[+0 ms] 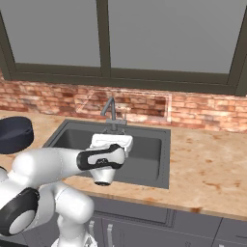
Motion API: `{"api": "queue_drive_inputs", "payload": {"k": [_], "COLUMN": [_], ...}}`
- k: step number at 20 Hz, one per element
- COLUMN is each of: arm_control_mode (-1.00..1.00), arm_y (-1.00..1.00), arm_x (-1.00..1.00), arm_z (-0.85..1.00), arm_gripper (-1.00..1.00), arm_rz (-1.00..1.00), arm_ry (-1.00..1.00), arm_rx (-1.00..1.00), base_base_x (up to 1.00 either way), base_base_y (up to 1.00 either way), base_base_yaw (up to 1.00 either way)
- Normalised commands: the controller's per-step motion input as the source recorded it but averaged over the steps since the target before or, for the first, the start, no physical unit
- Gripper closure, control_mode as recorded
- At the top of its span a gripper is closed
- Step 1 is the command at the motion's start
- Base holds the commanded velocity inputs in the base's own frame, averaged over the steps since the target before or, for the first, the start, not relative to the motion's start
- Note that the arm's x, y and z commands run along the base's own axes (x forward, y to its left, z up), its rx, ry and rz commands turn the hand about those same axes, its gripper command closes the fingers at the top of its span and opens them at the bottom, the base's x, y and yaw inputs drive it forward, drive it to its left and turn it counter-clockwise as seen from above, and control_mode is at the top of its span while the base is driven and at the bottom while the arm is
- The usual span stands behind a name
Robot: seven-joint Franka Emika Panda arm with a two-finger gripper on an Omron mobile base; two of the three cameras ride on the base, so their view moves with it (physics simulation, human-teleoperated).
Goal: Dump the lettuce from the pot into the sink. Then turn on the water and wash the lettuce. Then turn off the water and put the lettuce back in the pot.
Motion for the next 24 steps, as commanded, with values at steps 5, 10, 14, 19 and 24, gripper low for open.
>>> {"api": "queue_drive_inputs", "payload": {"k": [5, 10, 14, 19, 24], "arm_control_mode": [-1.00, -1.00, -1.00, -1.00, -1.00], "arm_y": [0.06, 0.00, 0.00, 0.00, 0.00], "arm_x": [0.00, 0.00, 0.00, 0.01, 0.09], "arm_z": [-0.03, -0.03, 0.00, 0.00, -0.03], "arm_gripper": [-1.00, -1.00, -1.00, -1.00, -1.00], "arm_rz": [0.09, 0.05, 0.01, 0.00, 0.00], "arm_ry": [0.21, 0.23, 0.04, 0.00, 0.00], "arm_rx": [0.00, 0.00, 0.00, 0.00, 0.00], "base_base_x": [0.00, 0.00, 0.00, 0.00, 0.00], "base_base_y": [0.00, 0.00, 0.00, 0.00, 0.00], "base_base_yaw": [0.00, 0.00, 0.00, 0.00, 0.00]}}
